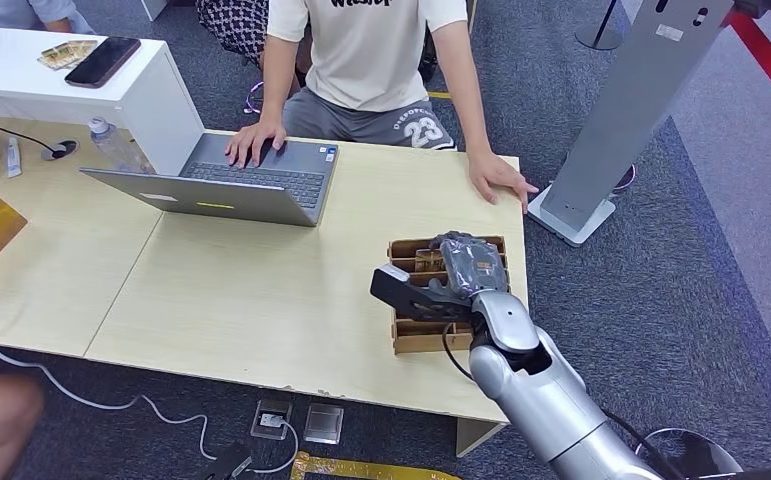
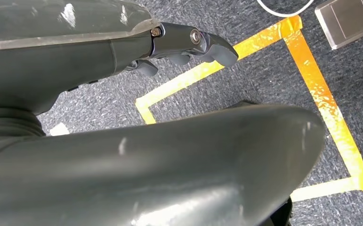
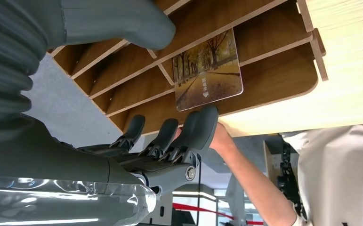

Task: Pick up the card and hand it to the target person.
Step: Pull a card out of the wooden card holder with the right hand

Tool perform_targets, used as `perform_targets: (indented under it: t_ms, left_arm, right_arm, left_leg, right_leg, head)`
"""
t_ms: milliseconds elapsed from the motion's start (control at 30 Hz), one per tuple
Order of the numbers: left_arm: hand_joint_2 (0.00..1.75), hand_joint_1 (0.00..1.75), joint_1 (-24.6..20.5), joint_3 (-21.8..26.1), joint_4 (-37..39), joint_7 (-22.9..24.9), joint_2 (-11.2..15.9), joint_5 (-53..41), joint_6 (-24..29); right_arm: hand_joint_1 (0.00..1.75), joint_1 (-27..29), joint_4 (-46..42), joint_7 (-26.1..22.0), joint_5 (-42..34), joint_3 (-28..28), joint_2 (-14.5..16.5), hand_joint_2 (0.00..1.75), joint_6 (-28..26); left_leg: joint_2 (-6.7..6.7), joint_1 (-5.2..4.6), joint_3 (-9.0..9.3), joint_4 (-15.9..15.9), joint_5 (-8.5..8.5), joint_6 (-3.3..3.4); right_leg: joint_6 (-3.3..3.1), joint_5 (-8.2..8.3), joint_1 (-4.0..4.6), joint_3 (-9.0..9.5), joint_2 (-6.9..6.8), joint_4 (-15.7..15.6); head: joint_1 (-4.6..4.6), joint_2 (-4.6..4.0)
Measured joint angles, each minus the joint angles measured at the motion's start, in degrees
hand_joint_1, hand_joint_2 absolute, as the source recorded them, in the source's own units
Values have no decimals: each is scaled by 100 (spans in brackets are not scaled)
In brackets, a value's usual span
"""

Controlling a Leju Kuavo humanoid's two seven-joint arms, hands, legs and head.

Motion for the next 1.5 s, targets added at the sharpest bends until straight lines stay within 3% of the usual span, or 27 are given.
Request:
perform_targets:
  t_ms: [133, 467, 600, 700, 867, 1033, 1200, 1500]
  left_arm:
    - [0, 0, 0, 0, 0, 0, 0, 0, 1]
    - [0, 0, 3, -1, 0, 0, -21, 0, 18]
    - [0, 0, 6, 0, 0, 0, -26, 0, 17]
    - [0, 0, 7, 0, 0, -1, -26, 0, 16]
    - [0, 0, 8, 0, 0, -2, -26, 0, 10]
    - [0, 0, 8, 0, 0, -2, -26, 0, 1]
    - [0, 0, 8, 0, 0, -2, -26, 0, 0]
    - [0, 0, 7, 0, 0, -2, -26, 0, 0]
  right_arm:
    - [93, -35, 64, -15, -2, 0, 21, 175, -27]
    - [65, -82, 171, -40, -4, 0, 38, 175, -64]
    - [62, -82, 212, -39, -4, 0, 38, 175, -74]
    - [68, -81, 228, -38, -4, 0, 38, 175, -82]
    - [100, -81, 249, -38, -4, 0, 38, 175, -85]
    - [105, -82, 267, -38, -4, 0, 38, 175, -87]
    - [128, -83, 280, -38, -3, 0, 38, 175, -89]
    - [139, -89, 280, -38, -5, 0, 38, 175, -96]
  left_leg:
    - [0, 0, 1, 0, 0, 0]
    - [0, 0, 1, 0, 0, 0]
    - [0, 0, 1, 0, 0, 0]
    - [0, 0, 1, 0, 0, 0]
    - [0, 0, 1, 0, 0, 0]
    - [0, 0, 1, 0, 0, 0]
    - [0, 0, 1, 0, 0, 0]
    - [0, 0, 1, 0, 0, 0]
  right_leg:
    - [0, 0, 0, 0, 0, 0]
    - [0, 0, 0, 0, 0, 0]
    - [0, 0, 0, 0, 0, 0]
    - [0, 0, 0, 0, 0, 0]
    - [0, 0, 0, 0, 0, 0]
    - [0, 0, 0, 0, 0, 0]
    - [0, 0, 0, 0, 0, 0]
    - [0, 0, 0, 0, 0, 0]
  head:
    - [0, 0]
    - [1, 0]
    - [1, 0]
    - [-1, 0]
    - [-1, 0]
    - [0, 0]
    - [0, 0]
    - [0, 0]
